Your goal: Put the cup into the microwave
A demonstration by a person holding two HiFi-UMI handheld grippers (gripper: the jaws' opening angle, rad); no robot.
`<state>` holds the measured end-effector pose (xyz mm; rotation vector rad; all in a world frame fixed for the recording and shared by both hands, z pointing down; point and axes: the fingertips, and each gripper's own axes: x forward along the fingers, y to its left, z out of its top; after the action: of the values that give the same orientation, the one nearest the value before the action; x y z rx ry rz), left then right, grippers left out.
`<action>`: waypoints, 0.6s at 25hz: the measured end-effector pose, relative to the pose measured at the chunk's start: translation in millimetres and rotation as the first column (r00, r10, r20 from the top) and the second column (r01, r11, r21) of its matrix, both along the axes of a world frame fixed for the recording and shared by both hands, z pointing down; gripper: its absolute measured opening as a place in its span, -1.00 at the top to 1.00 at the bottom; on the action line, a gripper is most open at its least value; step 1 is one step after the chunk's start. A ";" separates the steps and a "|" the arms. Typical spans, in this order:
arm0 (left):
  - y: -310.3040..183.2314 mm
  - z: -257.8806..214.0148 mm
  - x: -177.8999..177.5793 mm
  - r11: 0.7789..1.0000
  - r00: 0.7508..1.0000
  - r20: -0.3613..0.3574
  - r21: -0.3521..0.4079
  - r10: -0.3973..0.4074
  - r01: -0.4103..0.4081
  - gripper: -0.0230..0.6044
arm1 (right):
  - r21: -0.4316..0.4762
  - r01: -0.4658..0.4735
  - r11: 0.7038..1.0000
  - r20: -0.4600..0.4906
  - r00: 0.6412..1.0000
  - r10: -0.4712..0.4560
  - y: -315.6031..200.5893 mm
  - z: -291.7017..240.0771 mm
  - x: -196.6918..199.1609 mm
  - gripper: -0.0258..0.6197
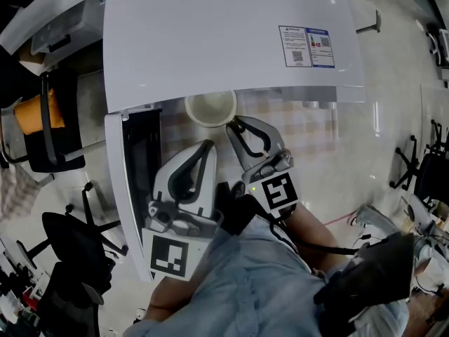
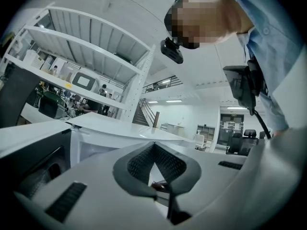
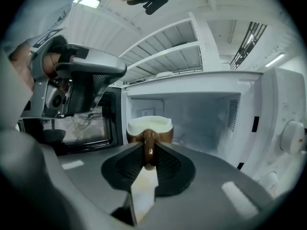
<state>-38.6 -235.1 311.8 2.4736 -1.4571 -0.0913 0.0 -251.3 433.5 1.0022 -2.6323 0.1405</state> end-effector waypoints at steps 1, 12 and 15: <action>-3.5 -0.1 0.0 1.000 1.000 -0.006 -0.002 0.005 -0.005 0.91 | -0.005 -0.003 1.000 -0.002 1.000 0.003 -4.8 2.6 -1.4 0.77; -26.6 13.4 1.2 0.999 0.999 -0.011 -0.023 0.041 -0.042 0.91 | -0.019 -0.045 0.999 -0.003 0.999 0.045 -49.0 29.2 -3.7 0.77; -29.2 17.6 -1.3 0.999 0.999 -0.003 -0.031 0.037 -0.037 0.91 | -0.021 -0.051 0.998 0.004 0.999 0.051 -54.3 33.0 -3.8 0.77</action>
<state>-40.0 -264.4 329.3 2.4732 -1.4010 -0.0636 -3.9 -305.6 466.5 1.0644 -2.6048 0.1813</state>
